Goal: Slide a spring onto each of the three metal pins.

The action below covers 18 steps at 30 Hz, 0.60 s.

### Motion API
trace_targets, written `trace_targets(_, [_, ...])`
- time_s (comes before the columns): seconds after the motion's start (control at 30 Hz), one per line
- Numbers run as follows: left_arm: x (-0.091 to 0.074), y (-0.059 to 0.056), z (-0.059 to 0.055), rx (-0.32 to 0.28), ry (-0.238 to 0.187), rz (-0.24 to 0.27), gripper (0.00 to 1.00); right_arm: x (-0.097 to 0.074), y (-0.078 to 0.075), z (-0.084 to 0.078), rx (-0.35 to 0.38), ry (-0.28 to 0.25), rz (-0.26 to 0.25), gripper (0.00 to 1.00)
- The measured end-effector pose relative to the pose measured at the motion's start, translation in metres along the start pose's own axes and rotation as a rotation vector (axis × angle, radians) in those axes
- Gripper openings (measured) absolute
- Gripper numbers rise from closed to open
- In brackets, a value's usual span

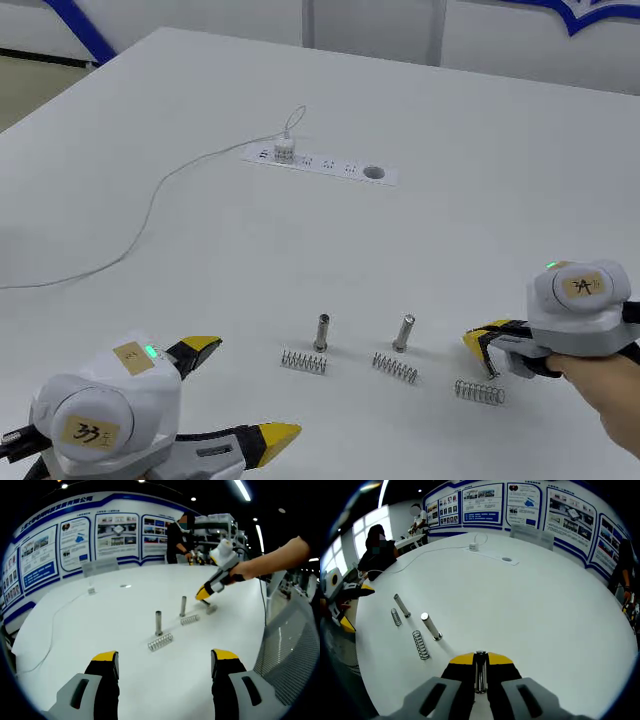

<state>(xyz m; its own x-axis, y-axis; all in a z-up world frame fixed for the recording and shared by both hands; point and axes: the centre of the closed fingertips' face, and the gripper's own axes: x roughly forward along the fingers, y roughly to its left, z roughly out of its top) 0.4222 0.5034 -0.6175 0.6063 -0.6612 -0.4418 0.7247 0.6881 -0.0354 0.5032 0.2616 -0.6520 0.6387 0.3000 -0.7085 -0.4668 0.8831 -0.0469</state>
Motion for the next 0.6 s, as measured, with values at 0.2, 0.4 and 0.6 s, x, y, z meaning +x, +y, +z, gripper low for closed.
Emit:
trace_targets(0.2, [0.0, 0.0, 0.003, 0.002, -0.014, 0.003, 0.77, -0.006, -0.001, 0.002, 0.008, -0.03, -0.008, 0.07])
trace_targets(0.4, [0.0, 0.001, 0.001, 0.005, -0.002, 0.006, 0.76, -0.013, -0.002, 0.005, 0.027, -0.067, -0.01, 0.08])
trace_targets(0.6, [0.0, 0.0, -0.003, 0.005, 0.015, 0.004, 0.76, -0.014, -0.004, 0.006, 0.035, -0.108, -0.016, 0.08])
